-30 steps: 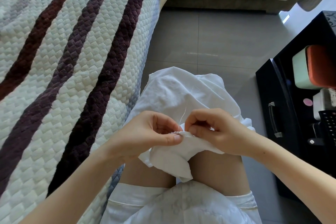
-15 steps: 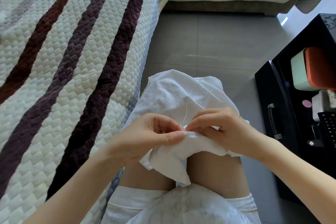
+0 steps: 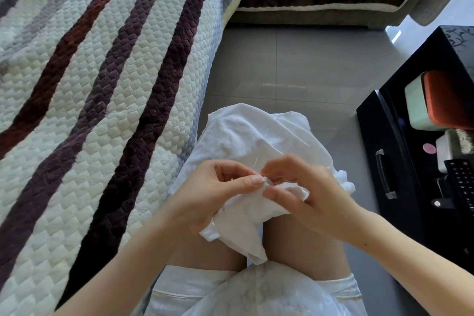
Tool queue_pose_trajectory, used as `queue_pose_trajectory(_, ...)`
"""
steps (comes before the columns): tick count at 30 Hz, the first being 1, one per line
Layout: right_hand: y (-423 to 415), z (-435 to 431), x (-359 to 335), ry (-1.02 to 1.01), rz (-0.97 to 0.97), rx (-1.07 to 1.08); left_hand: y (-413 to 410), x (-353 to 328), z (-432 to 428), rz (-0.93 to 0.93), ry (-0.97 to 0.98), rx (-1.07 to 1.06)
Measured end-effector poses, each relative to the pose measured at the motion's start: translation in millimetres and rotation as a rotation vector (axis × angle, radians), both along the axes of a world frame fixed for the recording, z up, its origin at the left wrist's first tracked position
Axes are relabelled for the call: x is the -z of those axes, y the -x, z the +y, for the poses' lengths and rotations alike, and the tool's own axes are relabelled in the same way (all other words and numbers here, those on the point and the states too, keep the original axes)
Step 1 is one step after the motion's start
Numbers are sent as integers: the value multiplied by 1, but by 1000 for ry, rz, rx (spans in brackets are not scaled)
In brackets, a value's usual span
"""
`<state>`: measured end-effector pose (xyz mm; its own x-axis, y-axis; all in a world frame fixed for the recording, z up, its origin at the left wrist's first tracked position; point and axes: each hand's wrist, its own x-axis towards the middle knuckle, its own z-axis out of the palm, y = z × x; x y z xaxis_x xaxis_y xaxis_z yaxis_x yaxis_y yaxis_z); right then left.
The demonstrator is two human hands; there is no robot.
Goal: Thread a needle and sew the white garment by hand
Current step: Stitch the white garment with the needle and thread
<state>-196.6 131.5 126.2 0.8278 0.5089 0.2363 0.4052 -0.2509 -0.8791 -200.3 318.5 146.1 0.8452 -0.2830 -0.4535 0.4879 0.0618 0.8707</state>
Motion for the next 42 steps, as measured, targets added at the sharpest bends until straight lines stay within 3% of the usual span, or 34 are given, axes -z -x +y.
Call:
queue_pose_trajectory(6,5,11,10,-10,-314,222,2,3,-7,23,54,-95)
queue_pose_trajectory(10,7,11,5,-62,-364,340,4,1,-12,61,120,-154)
queue_pose_trajectory(16,19,3,-12,-311,-228,337,2,8,-18,72,-54,-191)
queue_pose_trajectory(21,4,-10,-33,-654,335,365,0,8,-18,169,37,-250)
queue_pose_trajectory(23,-5,-20,-39,-733,463,352,-3,8,-16,238,97,-285)
queue_pose_trajectory(30,-21,-57,-43,-778,445,411,-16,5,-1,362,312,-224)
queue_pose_trajectory(35,-36,-75,-44,-751,385,552,-40,-22,9,130,307,-224)
queue_pose_trajectory(39,-51,-63,-38,-571,260,594,-61,-54,9,-130,229,-50)
queue_pose_trajectory(42,-58,-33,-31,-340,161,487,-69,-76,3,-328,75,84)
